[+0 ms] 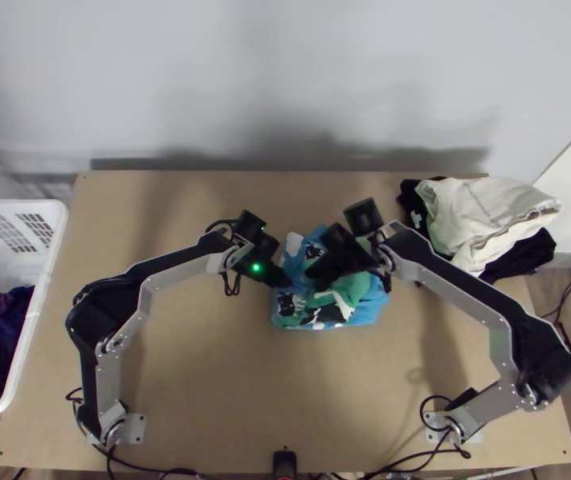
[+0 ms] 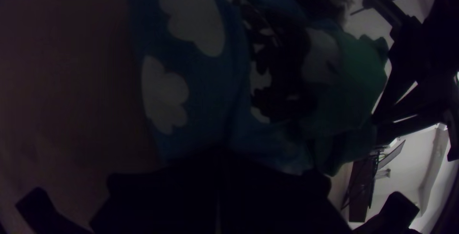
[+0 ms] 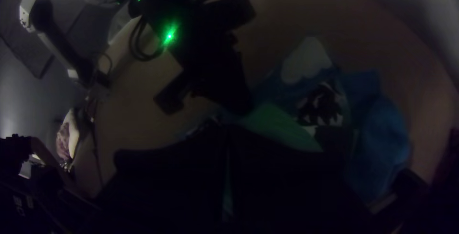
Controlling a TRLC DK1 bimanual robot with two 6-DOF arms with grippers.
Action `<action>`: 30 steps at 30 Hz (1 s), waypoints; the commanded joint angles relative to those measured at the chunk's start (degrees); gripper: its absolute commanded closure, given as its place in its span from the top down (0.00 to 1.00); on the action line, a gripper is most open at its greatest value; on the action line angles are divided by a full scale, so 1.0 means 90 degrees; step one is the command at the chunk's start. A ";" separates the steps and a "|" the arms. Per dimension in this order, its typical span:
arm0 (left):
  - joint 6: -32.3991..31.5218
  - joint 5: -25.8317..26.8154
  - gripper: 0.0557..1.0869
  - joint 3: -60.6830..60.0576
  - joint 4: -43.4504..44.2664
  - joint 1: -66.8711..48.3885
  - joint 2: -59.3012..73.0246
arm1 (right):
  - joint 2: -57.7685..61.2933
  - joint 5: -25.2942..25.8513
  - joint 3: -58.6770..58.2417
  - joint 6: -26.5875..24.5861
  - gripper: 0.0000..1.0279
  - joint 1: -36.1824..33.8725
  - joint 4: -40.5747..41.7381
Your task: Fold the t-shirt
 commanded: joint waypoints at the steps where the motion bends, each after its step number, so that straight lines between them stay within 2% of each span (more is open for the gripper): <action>1: 0.0019 -0.0256 0.04 0.0022 0.0038 0.0001 0.0080 | 0.0519 0.0062 0.0050 -0.0206 0.03 0.0016 -0.0006; 4: 0.0029 -0.0286 0.04 0.0012 0.0038 -0.0018 0.0080 | 0.0802 0.0110 -0.0008 -0.0294 0.03 0.0065 0.0003; 6: 0.0058 -0.0305 0.04 0.0022 0.0038 -0.0008 0.0110 | 0.1007 0.0335 -0.0057 -0.0381 0.03 0.0152 0.0003; 9: 0.0058 -0.0374 0.04 0.0070 0.0048 -0.0028 0.0159 | 0.1193 0.0999 -0.0126 -0.0557 0.03 0.0221 0.0052; 12: 0.0068 -0.0471 0.04 0.0197 0.0029 -0.0096 0.0237 | 0.1271 0.1204 -0.0213 -0.0753 0.03 -0.0004 0.0052; 23: 0.0312 -0.0764 0.04 0.0998 -0.0411 -0.0116 0.0705 | 0.0080 0.1204 -0.0633 -0.1544 0.03 -0.1742 -0.0514; 30: 0.0342 -0.0881 0.04 0.1447 -0.0616 -0.0184 0.0989 | -0.0584 0.1204 -0.1073 -0.2335 0.03 -0.2816 -0.0993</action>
